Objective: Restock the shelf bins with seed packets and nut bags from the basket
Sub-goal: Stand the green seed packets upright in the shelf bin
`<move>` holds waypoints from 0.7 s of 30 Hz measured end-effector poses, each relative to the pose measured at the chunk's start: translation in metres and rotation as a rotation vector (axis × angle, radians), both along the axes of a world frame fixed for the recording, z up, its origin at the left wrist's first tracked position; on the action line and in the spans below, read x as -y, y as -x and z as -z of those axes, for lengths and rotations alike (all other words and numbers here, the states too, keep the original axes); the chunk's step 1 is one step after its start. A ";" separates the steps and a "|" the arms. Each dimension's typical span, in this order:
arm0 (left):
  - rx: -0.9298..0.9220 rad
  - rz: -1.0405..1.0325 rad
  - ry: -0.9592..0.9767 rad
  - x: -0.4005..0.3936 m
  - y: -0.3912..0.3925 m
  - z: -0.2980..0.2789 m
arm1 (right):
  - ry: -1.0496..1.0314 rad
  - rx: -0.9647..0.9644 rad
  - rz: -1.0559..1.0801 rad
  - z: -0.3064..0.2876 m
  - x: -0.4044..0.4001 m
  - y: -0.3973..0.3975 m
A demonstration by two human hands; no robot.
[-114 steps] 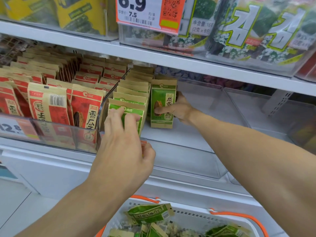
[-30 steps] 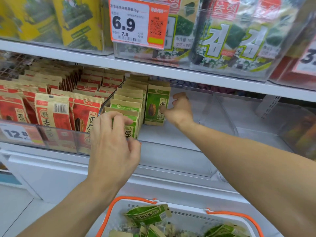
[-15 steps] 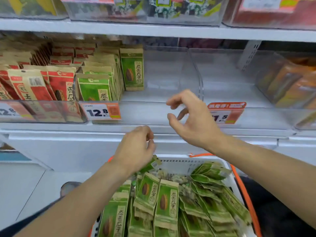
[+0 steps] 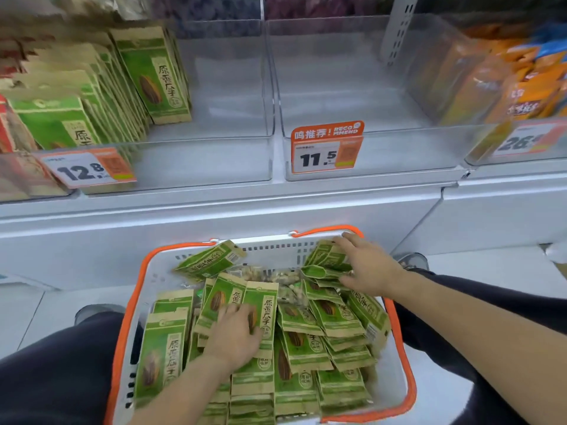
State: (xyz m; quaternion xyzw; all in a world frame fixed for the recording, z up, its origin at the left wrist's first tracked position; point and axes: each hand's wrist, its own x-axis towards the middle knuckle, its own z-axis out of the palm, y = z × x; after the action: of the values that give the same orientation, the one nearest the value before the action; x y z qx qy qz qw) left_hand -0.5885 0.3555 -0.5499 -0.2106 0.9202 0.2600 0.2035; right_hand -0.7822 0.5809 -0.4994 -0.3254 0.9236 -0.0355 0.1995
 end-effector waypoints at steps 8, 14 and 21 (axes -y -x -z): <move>-0.004 -0.106 -0.029 -0.004 0.018 -0.001 | -0.029 -0.215 -0.079 0.030 0.009 -0.001; -0.175 -0.184 -0.195 -0.024 0.050 -0.011 | 0.085 -0.175 -0.144 0.036 -0.002 -0.015; -0.094 -0.327 -0.428 -0.049 0.081 -0.012 | 0.238 -0.050 -0.236 0.022 -0.008 -0.032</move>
State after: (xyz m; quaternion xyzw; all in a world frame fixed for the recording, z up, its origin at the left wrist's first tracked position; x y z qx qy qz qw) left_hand -0.6698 0.4041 -0.5382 -0.2962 0.8064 0.4874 0.1560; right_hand -0.7503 0.5888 -0.5211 -0.4537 0.8729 -0.1129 0.1394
